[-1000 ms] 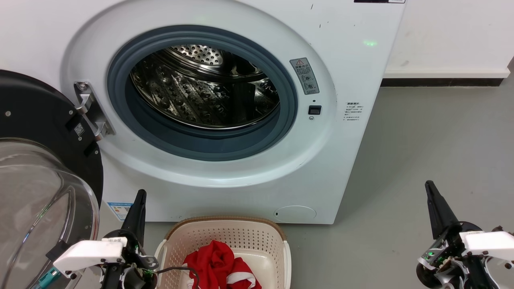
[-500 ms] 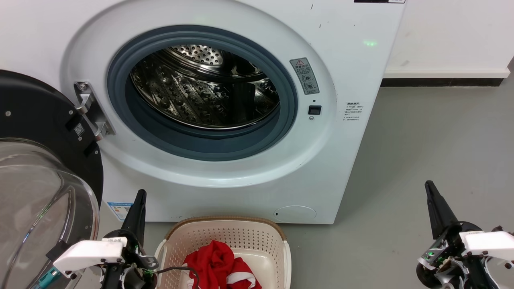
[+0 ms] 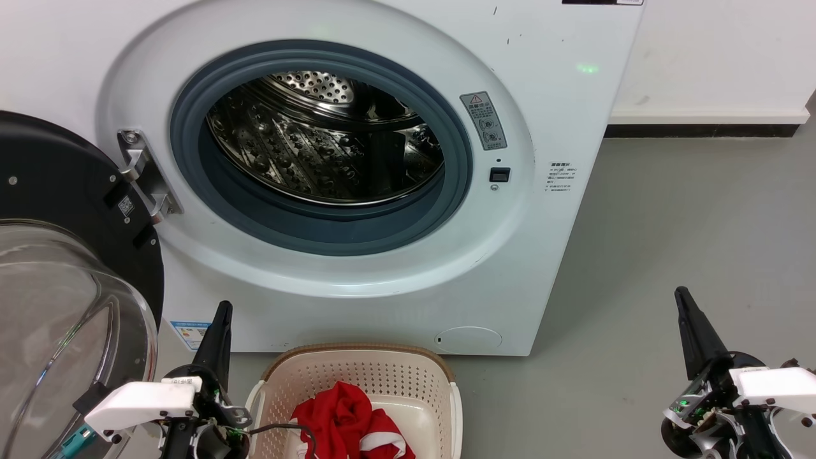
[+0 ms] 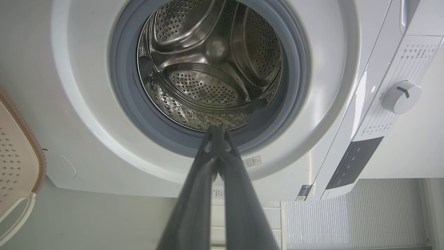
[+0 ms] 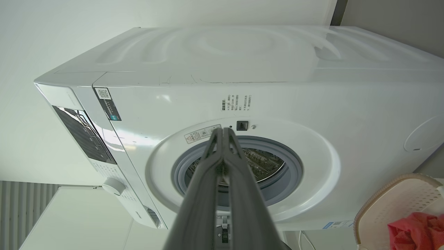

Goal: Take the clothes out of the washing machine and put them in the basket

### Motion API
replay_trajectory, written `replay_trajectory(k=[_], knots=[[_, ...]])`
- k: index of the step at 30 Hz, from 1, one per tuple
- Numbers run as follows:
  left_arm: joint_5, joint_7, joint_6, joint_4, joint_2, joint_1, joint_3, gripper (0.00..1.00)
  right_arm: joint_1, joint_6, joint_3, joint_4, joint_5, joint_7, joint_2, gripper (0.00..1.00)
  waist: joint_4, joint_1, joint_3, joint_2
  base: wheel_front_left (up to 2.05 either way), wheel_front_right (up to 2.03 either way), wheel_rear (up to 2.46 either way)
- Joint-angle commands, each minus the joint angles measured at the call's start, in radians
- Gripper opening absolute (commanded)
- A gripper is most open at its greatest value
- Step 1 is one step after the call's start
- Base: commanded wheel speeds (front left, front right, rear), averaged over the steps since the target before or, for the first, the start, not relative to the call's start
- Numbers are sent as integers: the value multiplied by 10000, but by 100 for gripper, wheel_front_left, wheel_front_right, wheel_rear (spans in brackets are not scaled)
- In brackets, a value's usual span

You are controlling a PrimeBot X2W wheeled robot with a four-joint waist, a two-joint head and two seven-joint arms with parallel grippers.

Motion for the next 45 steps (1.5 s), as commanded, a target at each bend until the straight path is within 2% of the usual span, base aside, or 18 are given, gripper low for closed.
replay_trajectory(k=[1,45], knots=[[-22,26,-39,1,16,-57,28,0,-142,-3,-19,16,-34,24,36,0,0,0,0,-1,0,0,0],[-22,26,-40,0,16,-57,27,0,-139,-3,-57,16,-79,55,61,0,0,0,0,-1,0,0,0]])
